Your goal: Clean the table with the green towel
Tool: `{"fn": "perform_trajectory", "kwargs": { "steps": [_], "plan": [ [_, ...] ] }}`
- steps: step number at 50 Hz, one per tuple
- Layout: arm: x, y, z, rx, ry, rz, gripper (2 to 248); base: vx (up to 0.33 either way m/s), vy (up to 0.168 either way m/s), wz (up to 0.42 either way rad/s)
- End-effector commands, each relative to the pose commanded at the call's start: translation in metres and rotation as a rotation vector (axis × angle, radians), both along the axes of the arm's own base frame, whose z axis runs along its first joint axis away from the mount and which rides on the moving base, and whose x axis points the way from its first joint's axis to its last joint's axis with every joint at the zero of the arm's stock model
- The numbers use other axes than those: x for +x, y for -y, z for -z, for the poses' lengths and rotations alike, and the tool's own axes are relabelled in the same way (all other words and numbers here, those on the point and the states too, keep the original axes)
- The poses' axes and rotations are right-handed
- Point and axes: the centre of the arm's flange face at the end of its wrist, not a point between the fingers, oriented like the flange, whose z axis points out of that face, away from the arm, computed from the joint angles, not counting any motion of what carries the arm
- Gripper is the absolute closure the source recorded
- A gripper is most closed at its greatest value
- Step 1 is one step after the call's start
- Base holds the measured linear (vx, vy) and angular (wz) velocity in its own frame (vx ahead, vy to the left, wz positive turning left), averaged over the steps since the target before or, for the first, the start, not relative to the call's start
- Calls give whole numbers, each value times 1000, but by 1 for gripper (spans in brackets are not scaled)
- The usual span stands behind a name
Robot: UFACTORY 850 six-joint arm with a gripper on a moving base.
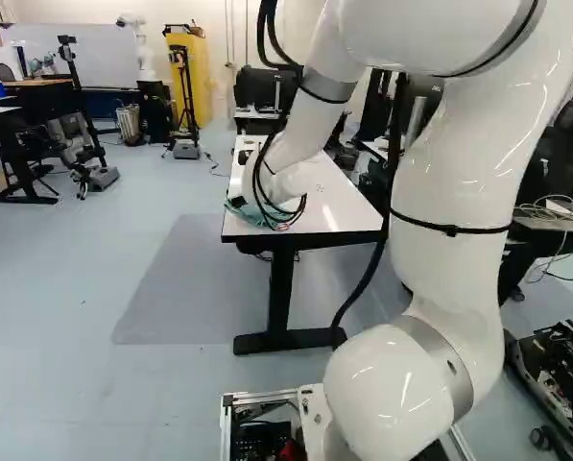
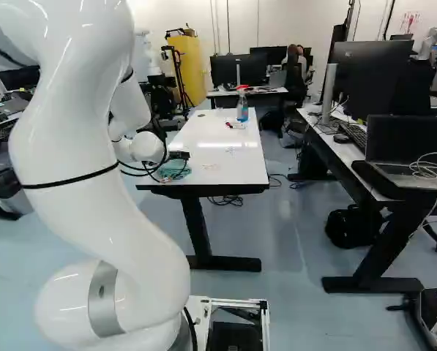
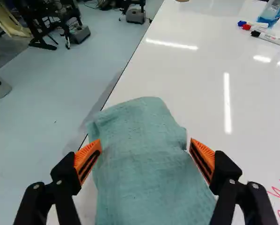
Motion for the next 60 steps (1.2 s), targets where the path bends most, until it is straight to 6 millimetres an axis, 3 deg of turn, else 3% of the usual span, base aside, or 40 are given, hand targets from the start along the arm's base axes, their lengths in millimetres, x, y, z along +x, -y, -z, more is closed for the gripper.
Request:
{"fn": "perform_trajectory", "kwargs": {
  "steps": [32,33,37,38,43,44,48,49,53,54,58,59,60],
  "plan": [
    [0,-1,2,-3,-21,2,3,0,0,0],
    [0,-1,2,-3,-21,2,18,0,0,0],
    [0,-1,2,-3,-21,2,18,0,0,0],
    [0,-1,2,-3,-21,2,55,0,0,0],
    [0,-1,2,-3,-21,2,55,0,0,0],
    [0,-1,2,-3,-21,2,93,0,0,0],
    [0,-1,2,-3,-21,2,93,0,0,0],
    [0,-1,2,-3,-21,2,121,0,0,0],
    [0,-1,2,-3,-21,2,121,0,-1,-8],
    [0,-1,2,-3,-21,2,154,0,0,0],
    [0,-1,2,-3,-21,2,154,0,0,0],
    [0,-1,2,-3,-21,2,191,0,0,0],
    [0,-1,2,-3,-21,2,191,0,0,0]
  ]
}}
